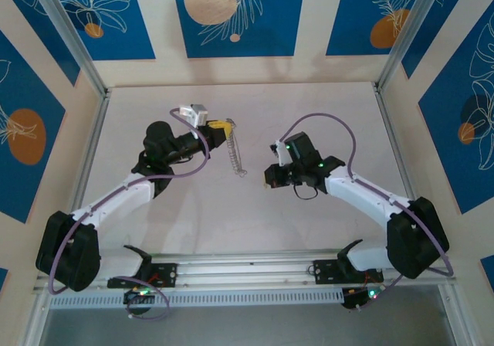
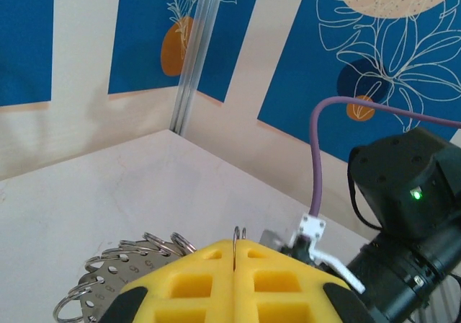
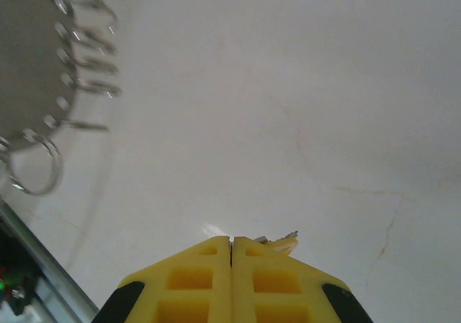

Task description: Put the keys on the keyring

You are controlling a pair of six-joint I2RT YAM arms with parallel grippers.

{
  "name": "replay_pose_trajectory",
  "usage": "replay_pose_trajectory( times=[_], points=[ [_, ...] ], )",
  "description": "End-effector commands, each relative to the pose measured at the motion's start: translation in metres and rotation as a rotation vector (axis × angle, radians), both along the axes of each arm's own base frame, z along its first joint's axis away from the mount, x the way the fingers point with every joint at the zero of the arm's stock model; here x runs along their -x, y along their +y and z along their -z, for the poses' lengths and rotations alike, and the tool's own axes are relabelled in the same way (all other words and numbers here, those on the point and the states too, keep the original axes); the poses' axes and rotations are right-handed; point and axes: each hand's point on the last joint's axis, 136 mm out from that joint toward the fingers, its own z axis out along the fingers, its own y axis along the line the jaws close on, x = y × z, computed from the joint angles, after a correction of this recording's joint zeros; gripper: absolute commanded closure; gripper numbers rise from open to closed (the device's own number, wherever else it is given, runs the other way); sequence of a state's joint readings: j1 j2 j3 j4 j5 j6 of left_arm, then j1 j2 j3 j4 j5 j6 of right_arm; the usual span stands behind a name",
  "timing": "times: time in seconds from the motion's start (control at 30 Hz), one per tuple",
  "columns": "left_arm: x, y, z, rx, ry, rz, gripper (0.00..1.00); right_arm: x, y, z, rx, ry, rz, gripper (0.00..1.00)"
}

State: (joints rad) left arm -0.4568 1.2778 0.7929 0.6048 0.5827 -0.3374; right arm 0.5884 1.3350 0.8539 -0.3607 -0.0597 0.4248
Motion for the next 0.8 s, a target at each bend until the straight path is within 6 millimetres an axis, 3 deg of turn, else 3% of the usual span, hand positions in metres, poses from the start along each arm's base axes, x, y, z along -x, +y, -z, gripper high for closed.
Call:
replay_pose_trajectory(
  times=[0.0, 0.13, 0.4, 0.53, 0.77],
  points=[
    [0.009, 0.0, -0.027, 0.018, -0.074, 0.008, 1.0, 0.008, -0.007, 0.016, 0.141, 0.013, -0.004, 1.0],
    [0.013, 0.002, -0.028, 0.01, -0.076, 0.008, 1.0, 0.017, 0.0, 0.04, 0.194, 0.076, -0.03, 1.0],
    [0.019, 0.007, -0.028, -0.001, -0.08, -0.008, 1.0, 0.013, 0.028, 0.076, 0.259, 0.146, -0.094, 1.0],
    [0.021, 0.008, -0.028, 0.001, -0.079, -0.008, 1.0, 0.008, 0.035, 0.074, 0.239, 0.144, -0.095, 0.98],
    [0.02, 0.008, -0.03, 0.014, -0.082, -0.009, 1.0, 0.004, 0.028, 0.057, 0.21, 0.114, -0.056, 0.73]
  ],
)
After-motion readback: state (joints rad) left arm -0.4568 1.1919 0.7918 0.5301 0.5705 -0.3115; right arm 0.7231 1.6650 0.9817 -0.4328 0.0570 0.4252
